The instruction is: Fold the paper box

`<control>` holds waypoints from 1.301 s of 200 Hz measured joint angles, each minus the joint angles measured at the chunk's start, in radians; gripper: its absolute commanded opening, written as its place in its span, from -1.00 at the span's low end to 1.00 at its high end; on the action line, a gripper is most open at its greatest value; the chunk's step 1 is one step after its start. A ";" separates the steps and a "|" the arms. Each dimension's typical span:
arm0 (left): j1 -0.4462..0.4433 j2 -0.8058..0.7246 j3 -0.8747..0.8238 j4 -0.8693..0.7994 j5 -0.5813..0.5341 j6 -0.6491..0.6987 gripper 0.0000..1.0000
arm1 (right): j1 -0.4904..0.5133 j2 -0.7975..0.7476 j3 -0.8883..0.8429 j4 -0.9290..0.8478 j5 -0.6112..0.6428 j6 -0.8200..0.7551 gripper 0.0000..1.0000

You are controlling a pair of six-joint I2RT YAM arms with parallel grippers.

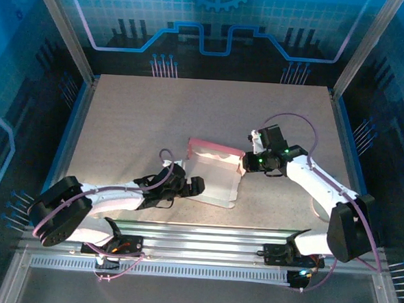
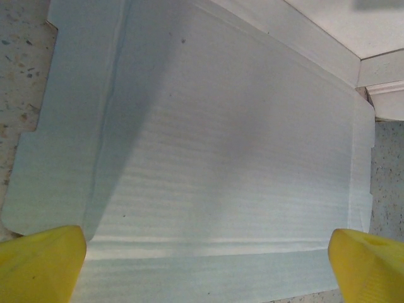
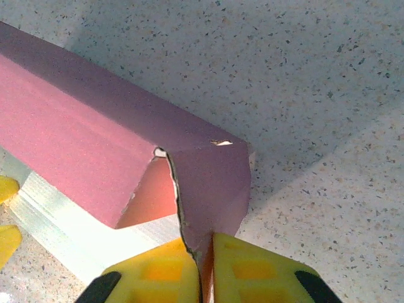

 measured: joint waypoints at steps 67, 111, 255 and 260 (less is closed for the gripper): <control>-0.046 0.024 0.029 -0.025 -0.042 -0.028 0.99 | 0.000 0.098 0.117 -0.059 -0.017 0.012 -0.81; -0.085 0.062 0.069 -0.063 -0.085 -0.034 0.99 | 0.000 0.159 0.205 -0.125 -0.007 0.003 -0.82; -0.119 0.104 0.105 -0.076 -0.129 -0.034 0.99 | 0.013 0.302 0.389 -0.323 0.101 -0.146 -0.44; -0.119 0.104 0.105 -0.076 -0.129 -0.034 0.99 | 0.013 0.302 0.388 -0.322 0.101 -0.146 -0.44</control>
